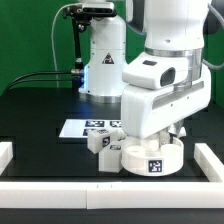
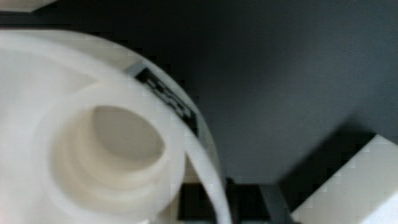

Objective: Assemble stool

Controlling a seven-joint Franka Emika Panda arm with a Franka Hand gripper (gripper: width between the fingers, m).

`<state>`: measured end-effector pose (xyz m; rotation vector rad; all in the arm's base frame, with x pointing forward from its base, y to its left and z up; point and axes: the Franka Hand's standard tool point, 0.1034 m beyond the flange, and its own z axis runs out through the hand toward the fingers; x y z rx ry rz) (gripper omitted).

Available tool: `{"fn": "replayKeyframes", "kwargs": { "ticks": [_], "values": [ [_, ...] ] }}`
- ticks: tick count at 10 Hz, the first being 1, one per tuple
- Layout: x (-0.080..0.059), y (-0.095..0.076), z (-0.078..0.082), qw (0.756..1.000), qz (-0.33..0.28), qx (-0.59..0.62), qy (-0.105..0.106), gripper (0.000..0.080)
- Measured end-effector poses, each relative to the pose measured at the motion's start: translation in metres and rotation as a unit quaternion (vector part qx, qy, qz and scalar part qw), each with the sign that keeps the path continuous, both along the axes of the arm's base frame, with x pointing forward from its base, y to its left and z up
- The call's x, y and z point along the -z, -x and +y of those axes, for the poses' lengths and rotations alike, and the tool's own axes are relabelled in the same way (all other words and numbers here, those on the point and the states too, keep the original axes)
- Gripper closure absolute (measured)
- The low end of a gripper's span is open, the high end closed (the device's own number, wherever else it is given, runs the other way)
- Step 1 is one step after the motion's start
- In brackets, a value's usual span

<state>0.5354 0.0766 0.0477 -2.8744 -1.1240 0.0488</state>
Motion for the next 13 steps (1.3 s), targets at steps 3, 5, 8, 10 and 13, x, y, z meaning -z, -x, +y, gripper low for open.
{"fn": "replayKeyframes", "kwargs": {
  "ticks": [3, 5, 8, 10, 13],
  "values": [
    [0.004, -0.001, 0.011, 1.000, -0.011, -0.017, 0.004, 0.0772],
    [0.019, 0.001, 0.037, 0.999, -0.021, -0.042, 0.003, 0.0772],
    [0.033, -0.006, 0.042, 0.999, -0.017, -0.047, 0.002, 0.0772],
    [0.035, -0.008, 0.040, 0.998, -0.017, -0.065, 0.001, 0.0772],
    [0.035, -0.008, 0.040, 0.998, -0.017, -0.063, 0.001, 0.0669]
  ]
}}
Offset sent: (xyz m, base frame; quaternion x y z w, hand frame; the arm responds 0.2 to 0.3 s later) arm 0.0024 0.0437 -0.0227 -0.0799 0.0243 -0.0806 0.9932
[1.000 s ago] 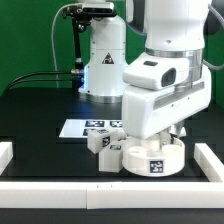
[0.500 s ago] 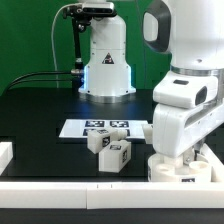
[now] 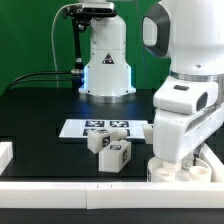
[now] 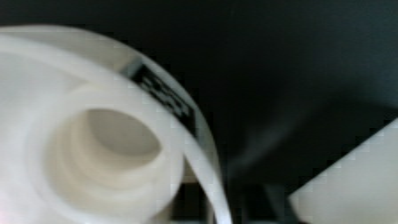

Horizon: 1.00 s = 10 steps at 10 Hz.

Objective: Assemble stool

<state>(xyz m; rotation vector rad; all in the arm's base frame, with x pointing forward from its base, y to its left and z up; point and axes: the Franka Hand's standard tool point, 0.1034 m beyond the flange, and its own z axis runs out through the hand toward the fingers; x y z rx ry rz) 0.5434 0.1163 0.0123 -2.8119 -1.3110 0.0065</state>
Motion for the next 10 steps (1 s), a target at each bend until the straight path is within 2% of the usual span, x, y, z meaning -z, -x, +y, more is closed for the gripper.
{"fn": "replayKeyframes", "kwargs": {
  "ticks": [1, 2, 3, 4, 5, 6, 10],
  "values": [
    [-0.002, 0.000, -0.002, 1.000, 0.001, 0.001, 0.001, 0.0532],
    [-0.015, 0.000, -0.005, 1.000, 0.005, 0.002, 0.005, 0.0396],
    [-0.027, 0.001, -0.005, 1.000, 0.000, 0.003, 0.005, 0.0396],
    [-0.038, 0.005, -0.004, 1.000, 0.004, 0.012, 0.007, 0.0214],
    [-0.049, 0.007, 0.001, 1.000, 0.000, 0.027, 0.008, 0.0164],
    [-0.053, 0.007, 0.008, 0.998, -0.010, 0.054, 0.007, 0.0164],
    [-0.051, 0.009, 0.006, 0.998, -0.008, 0.059, 0.008, 0.0151]
  ]
}}
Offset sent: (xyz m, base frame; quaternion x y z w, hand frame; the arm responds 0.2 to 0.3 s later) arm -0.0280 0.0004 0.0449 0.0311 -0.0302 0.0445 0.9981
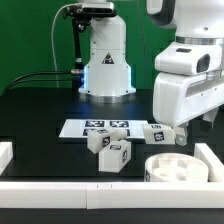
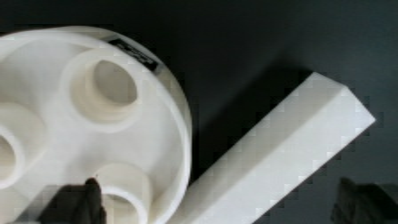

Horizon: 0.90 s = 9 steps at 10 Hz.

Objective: Assemble stool

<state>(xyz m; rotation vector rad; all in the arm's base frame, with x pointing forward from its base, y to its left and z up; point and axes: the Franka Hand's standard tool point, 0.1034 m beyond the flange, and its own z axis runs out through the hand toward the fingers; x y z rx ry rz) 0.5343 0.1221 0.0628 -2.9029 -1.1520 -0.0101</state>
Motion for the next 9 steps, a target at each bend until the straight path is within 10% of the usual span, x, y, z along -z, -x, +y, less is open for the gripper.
{"fn": "replayKeyframes", "kwargs": {
  "ticks": [3, 9],
  "values": [
    [0.001, 0.045, 0.005, 0.994, -0.013, 0.109, -0.003, 0.0151],
    [-0.003, 0.038, -0.004, 0.994, -0.016, 0.112, -0.009, 0.0151]
  ]
}}
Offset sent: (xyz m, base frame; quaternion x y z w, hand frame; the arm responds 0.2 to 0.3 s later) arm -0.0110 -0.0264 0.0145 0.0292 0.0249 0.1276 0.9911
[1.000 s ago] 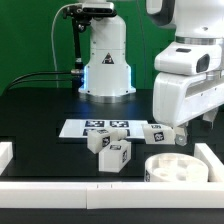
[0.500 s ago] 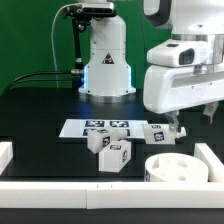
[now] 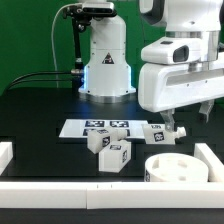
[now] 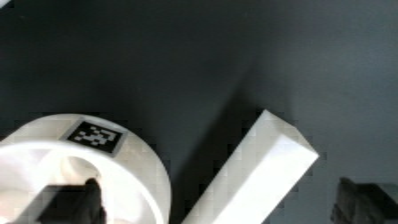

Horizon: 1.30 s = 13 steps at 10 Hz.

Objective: Assemble stool

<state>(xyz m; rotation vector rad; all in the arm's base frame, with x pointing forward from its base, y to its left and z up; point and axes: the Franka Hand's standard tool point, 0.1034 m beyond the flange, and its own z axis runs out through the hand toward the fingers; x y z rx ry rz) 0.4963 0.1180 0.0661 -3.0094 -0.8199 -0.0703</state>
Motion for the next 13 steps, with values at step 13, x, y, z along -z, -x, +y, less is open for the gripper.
{"fn": "replayKeyframes", "kwargs": {
  "ticks": [13],
  "values": [
    [0.001, 0.050, -0.016, 0.861, 0.042, 0.505, -0.036, 0.0151]
  ]
}}
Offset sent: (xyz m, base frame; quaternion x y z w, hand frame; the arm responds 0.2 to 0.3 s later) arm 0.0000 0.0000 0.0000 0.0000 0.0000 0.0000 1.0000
